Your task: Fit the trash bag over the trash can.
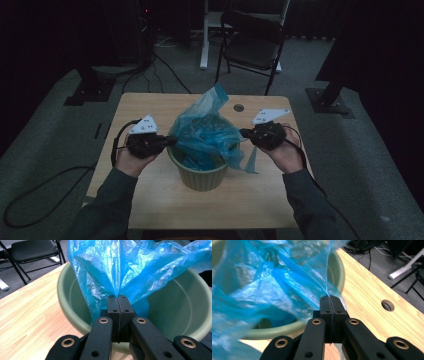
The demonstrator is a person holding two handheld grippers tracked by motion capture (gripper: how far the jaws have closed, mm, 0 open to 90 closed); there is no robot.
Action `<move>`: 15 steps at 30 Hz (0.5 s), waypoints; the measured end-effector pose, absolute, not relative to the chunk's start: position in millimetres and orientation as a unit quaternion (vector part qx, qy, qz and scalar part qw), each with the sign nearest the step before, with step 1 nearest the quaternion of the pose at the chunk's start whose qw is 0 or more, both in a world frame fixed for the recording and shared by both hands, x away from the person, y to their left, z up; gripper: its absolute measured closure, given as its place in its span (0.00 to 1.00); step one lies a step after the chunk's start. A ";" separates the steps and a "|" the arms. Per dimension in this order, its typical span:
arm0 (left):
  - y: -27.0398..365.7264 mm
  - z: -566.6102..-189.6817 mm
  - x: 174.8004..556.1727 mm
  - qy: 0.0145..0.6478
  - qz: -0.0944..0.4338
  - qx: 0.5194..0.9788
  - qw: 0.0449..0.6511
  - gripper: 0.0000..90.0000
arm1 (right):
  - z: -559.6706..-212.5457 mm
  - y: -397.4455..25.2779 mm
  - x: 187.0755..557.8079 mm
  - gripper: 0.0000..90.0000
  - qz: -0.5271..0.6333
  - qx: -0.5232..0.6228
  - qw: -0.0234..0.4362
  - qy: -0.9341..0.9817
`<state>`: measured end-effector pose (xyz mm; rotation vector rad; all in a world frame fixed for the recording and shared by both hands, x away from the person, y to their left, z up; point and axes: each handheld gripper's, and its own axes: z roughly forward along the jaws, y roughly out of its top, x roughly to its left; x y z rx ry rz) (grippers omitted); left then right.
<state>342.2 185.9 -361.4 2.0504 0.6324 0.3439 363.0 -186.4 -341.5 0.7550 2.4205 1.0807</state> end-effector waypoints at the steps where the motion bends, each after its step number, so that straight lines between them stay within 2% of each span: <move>1: 187.3 -361.7 342.5 0.259 0.140 0.834 0.466 1.00 | -342.3 -187.7 364.6 1.00 0.383 0.272 0.192 0.862; 15: 207.2 -366.7 344.4 0.284 0.139 0.821 0.476 1.00 | -351.1 -197.2 376.8 1.00 0.379 0.303 0.181 0.855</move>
